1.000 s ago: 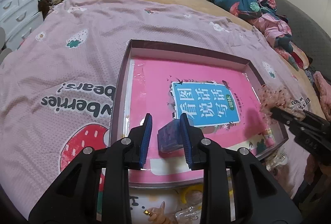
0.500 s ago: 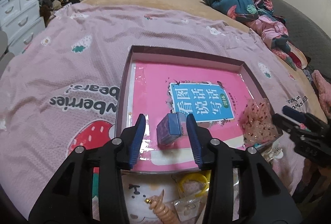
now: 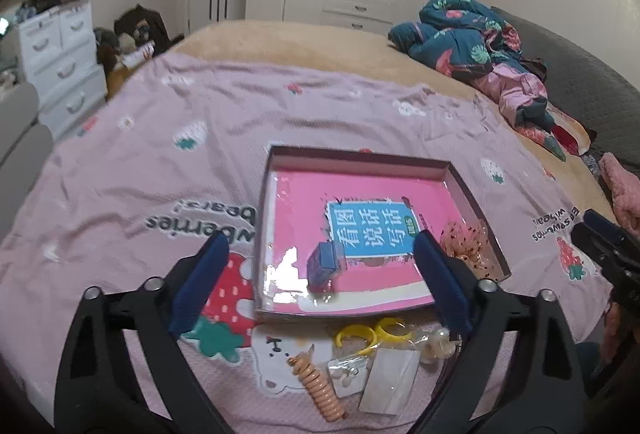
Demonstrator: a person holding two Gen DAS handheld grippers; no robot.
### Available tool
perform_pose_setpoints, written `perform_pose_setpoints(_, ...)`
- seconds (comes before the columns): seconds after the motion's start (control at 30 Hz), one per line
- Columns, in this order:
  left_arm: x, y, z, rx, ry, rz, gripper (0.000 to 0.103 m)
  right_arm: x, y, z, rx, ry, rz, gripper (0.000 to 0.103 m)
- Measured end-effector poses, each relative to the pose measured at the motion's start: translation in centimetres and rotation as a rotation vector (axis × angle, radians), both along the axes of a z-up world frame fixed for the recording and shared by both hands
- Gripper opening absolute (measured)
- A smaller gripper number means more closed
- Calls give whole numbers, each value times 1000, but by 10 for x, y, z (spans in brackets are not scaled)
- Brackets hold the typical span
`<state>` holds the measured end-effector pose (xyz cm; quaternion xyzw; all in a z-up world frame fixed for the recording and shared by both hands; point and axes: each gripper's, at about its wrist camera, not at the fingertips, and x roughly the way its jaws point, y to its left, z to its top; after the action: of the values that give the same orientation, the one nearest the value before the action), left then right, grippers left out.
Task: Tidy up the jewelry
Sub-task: 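Carry both items into the tray and open both tools to release them, then withdraw both tools from the tray toward the remaining accessories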
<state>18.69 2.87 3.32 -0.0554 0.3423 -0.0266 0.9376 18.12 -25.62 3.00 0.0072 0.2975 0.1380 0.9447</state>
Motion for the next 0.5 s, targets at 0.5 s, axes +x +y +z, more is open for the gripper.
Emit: perform_pose_setpoints(0.5, -48, 3, 38, 4, -86, 9, 93, -42, -5, 30, 28, -73, 19, 91)
